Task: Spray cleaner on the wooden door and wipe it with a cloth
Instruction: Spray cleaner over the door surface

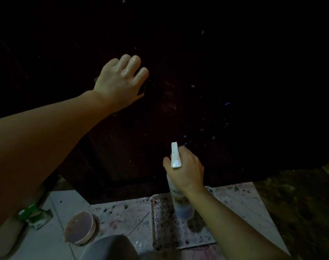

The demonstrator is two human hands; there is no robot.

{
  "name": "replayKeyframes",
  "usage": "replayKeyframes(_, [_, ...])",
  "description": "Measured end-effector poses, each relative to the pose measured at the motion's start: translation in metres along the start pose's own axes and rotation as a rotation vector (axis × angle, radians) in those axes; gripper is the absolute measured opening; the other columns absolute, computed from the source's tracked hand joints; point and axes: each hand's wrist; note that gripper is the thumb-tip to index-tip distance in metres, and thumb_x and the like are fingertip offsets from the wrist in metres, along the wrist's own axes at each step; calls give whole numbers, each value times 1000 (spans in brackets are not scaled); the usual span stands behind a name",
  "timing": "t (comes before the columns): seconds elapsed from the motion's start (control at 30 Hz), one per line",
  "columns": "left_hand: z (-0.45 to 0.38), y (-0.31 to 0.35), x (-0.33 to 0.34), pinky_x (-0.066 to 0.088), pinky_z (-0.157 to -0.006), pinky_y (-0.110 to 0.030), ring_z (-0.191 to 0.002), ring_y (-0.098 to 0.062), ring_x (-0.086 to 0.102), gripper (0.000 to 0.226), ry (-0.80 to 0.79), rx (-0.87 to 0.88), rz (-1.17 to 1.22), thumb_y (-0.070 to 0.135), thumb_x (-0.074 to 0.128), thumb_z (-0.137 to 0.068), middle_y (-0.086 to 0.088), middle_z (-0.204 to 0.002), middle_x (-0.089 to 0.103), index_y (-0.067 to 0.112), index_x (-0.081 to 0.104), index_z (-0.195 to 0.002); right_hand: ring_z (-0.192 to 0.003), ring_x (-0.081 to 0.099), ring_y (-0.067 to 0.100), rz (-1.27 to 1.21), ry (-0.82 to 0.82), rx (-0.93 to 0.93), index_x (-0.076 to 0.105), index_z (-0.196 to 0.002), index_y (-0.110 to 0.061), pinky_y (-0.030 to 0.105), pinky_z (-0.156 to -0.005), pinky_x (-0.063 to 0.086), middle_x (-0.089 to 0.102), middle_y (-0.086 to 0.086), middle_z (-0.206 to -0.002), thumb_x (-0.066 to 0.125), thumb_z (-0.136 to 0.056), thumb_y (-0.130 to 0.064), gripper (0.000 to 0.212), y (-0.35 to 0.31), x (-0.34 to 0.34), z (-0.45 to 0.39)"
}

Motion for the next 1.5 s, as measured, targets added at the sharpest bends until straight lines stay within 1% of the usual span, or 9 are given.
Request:
replayKeyframes(0.1, [1,0,1,44,-59,-37,-83,-34,57,45,0,5,-10,42,57,-82,-21,-102,56,4,50,-106,-70,54,14,-37,17,22,53,-82,-20,31,-64,45,53,-8,-78,66,-79,-39,23,4,-3,-3])
replayKeyframes(0.23, [1,1,2,44,-58,-36,-80,-31,56,49,-8,12,-24,44,65,-80,-19,-101,56,5,50,-104,-65,53,13,-29,92,25,52,-76,-20,27,-60,40,51,-9,-70,64,-80,-35,20,1,-11,-7])
replayKeyframes(0.4, [0,1,-2,45,-60,-38,-83,-35,57,48,-38,14,17,43,61,-80,-23,-104,55,3,49,-106,-61,52,11,-92,149,-51,51,-75,-19,26,-56,38,52,-7,-68,66,-79,-34,21,-3,-24,-20])
replayKeyframes(0.5, [1,2,-4,45,-60,-39,-83,-36,56,48,-64,9,21,42,57,-81,-23,-104,55,2,50,-106,-65,54,11,-168,140,-99,53,-79,-18,29,-56,44,53,-7,-74,64,-75,-39,24,-4,-25,-21])
replayKeyframes(0.63, [0,3,-6,45,-60,-40,-84,-36,56,47,-84,-3,33,41,55,-82,-24,-104,55,2,51,-106,-64,55,11,-112,92,-70,53,-76,-21,29,-57,46,54,-7,-71,66,-78,-37,21,-1,-22,-13])
replayKeyframes(0.87, [-2,5,-12,47,-63,-42,-88,-37,55,57,-163,-22,39,38,72,-75,-25,-110,52,2,48,-111,-64,53,15,-29,35,73,48,-75,-22,33,-59,46,51,-6,-69,65,-80,-37,23,43,-13,12])
replayKeyframes(1.1, [2,10,-11,46,-61,-42,-84,-37,55,55,-173,42,46,38,74,-74,-25,-105,52,2,49,-107,-78,55,14,-26,-42,63,55,-91,-19,37,-66,49,53,-6,-87,70,-80,-42,30,83,-17,20])
replayKeyframes(1.33, [8,26,-2,45,-60,-38,-80,-33,55,56,-187,144,4,43,70,-75,-22,-103,53,3,46,-107,-106,47,17,-29,-231,132,50,-121,-17,33,-86,44,53,-3,-113,76,-77,-39,56,128,-4,27])
replayKeyframes(1.5, [8,31,0,45,-60,-39,-80,-33,55,58,-206,163,15,41,74,-72,-22,-102,53,4,47,-107,-109,49,20,-44,-397,245,41,-129,-16,33,-86,45,44,-5,-110,75,-77,-31,64,149,7,29])
Point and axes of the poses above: each hand's wrist, its own z-axis away from the middle knuckle, its own x-axis out of the palm, y = z × x
